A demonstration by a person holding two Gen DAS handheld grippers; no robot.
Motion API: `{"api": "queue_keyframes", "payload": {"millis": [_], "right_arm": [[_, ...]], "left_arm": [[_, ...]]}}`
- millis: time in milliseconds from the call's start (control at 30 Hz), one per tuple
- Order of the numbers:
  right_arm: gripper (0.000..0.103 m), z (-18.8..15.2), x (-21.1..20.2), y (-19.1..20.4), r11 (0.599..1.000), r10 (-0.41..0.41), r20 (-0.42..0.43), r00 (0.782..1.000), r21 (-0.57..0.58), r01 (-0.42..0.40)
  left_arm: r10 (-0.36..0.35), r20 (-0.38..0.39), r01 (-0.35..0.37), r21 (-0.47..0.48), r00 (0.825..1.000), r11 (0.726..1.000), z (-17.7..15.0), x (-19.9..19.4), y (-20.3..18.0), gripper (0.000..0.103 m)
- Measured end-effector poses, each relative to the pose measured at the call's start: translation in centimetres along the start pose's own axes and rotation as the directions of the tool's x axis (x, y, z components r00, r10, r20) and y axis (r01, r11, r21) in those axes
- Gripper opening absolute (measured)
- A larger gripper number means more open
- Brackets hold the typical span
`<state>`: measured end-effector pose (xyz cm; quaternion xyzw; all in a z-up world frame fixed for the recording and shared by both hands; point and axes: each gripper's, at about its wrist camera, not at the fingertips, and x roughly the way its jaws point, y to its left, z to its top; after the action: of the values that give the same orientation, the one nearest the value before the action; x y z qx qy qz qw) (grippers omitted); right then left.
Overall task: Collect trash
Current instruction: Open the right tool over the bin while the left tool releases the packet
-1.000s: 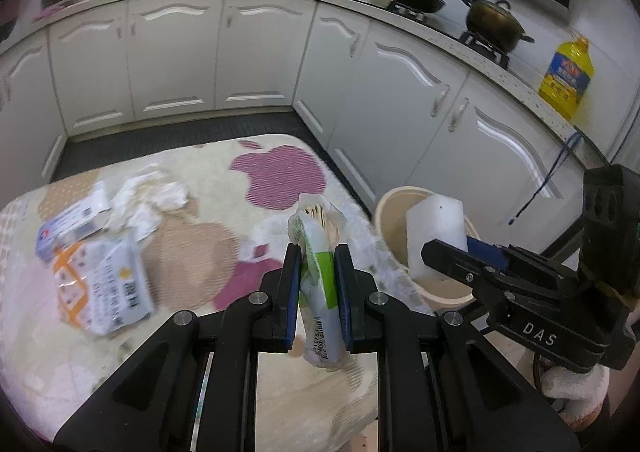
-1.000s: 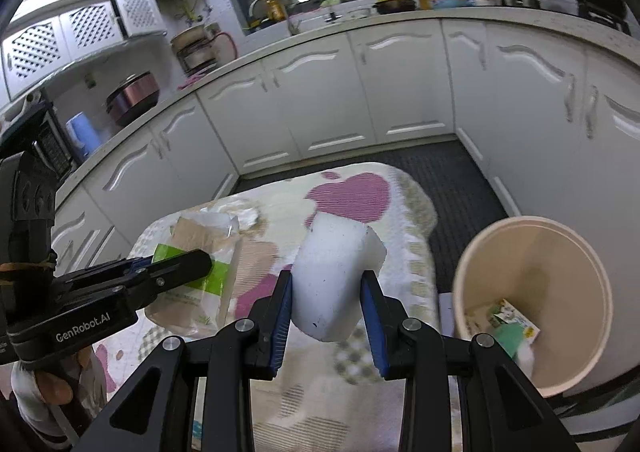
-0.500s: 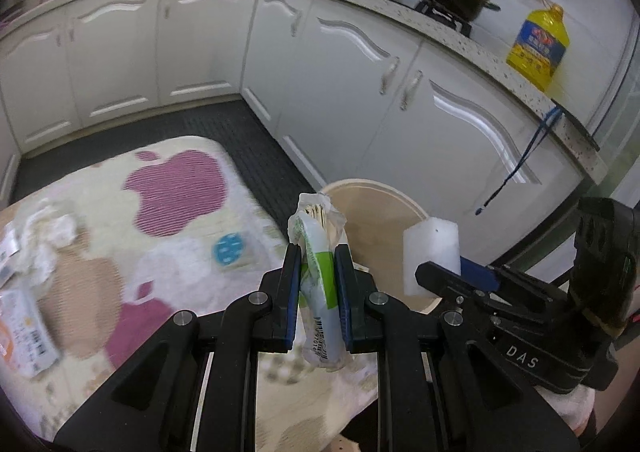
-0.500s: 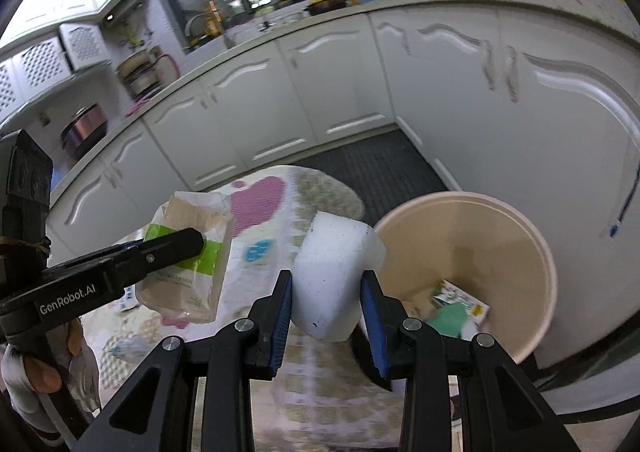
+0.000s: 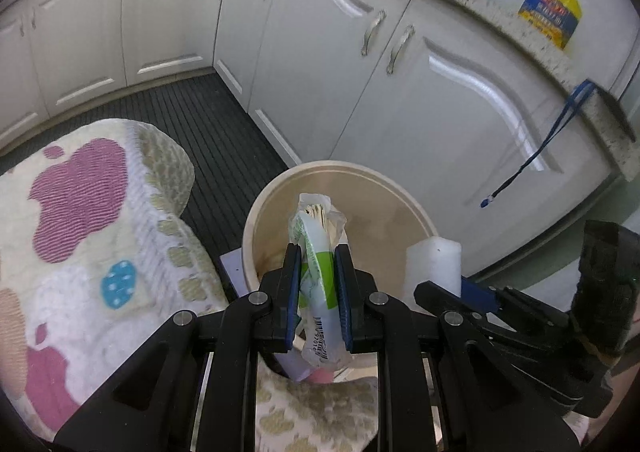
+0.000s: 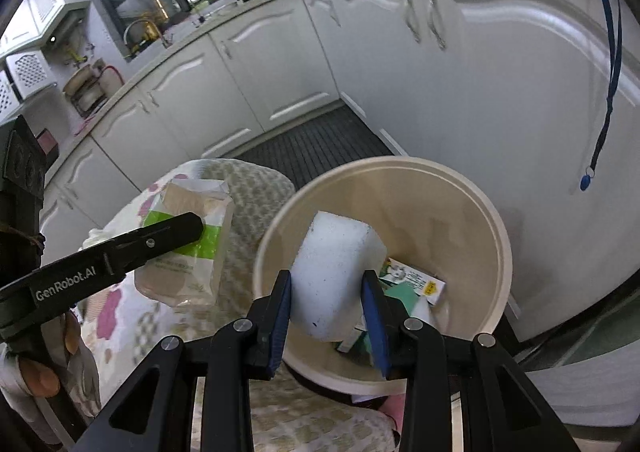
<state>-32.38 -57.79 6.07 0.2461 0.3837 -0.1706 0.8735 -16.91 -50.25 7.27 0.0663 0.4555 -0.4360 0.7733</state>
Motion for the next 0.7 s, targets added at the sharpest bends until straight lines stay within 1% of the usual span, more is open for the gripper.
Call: {"api": "queue_keyframes", "payload": {"millis": [267, 333, 367, 400, 433, 467, 533, 600, 700], "right_arm": [[0.034, 0.3, 2.2, -2.0, 0.999, -0.033, -0.033, 0.999, 0.028, 0.034], [0.044, 0.3, 2.5, -2.2, 0.998, -0.048, -0.034, 0.998, 0.029, 0.049], [0.046, 0.2, 2.6, -2.4, 0.998, -0.058, -0.031, 0.998, 0.029, 0.059], [0.048, 0.1, 2.7, -2.6, 0.997, -0.065, -0.026, 0.998, 0.03, 0.066], [0.049, 0.0, 2.7, -2.8, 0.997, -0.074, -0.025, 0.997, 0.033, 0.075], [0.049, 0.0, 2.9, -2.9, 0.996, -0.079, -0.029, 0.996, 0.036, 0.08], [0.051, -0.1, 2.9, -3.1, 0.996, -0.078, -0.037, 0.996, 0.046, 0.079], [0.053, -0.3, 2.9, -3.3, 0.995, -0.075, -0.043, 0.996, 0.059, 0.078], [0.053, -0.4, 2.8, -3.3, 0.995, -0.075, -0.046, 0.996, 0.064, 0.078]], "left_arm": [[0.01, -0.022, -0.01, 0.016, 1.0, 1.0, 0.3, 3.1, -0.8, 0.015], [0.009, -0.028, -0.008, 0.011, 1.0, 1.0, 0.4, 3.5, -0.7, 0.015], [0.009, -0.029, -0.009, 0.009, 1.0, 1.0, 0.4, 3.8, -0.6, 0.017], [0.009, -0.03, -0.009, 0.007, 0.999, 1.0, 0.4, 4.0, -0.6, 0.02], [0.007, -0.03, -0.007, 0.005, 1.0, 1.0, 0.3, 4.0, -0.5, 0.03], [0.003, -0.03, -0.003, 0.0, 1.0, 1.0, 0.3, 4.1, -0.4, 0.042], [-0.011, -0.027, 0.011, -0.005, 1.0, 1.0, 0.3, 4.1, -0.3, 0.052], [0.001, -0.026, -0.001, 0.002, 1.0, 1.0, 0.3, 4.0, -0.4, 0.052], [0.005, -0.021, -0.005, 0.019, 1.0, 1.0, 0.1, 3.7, -0.7, 0.053]]}}
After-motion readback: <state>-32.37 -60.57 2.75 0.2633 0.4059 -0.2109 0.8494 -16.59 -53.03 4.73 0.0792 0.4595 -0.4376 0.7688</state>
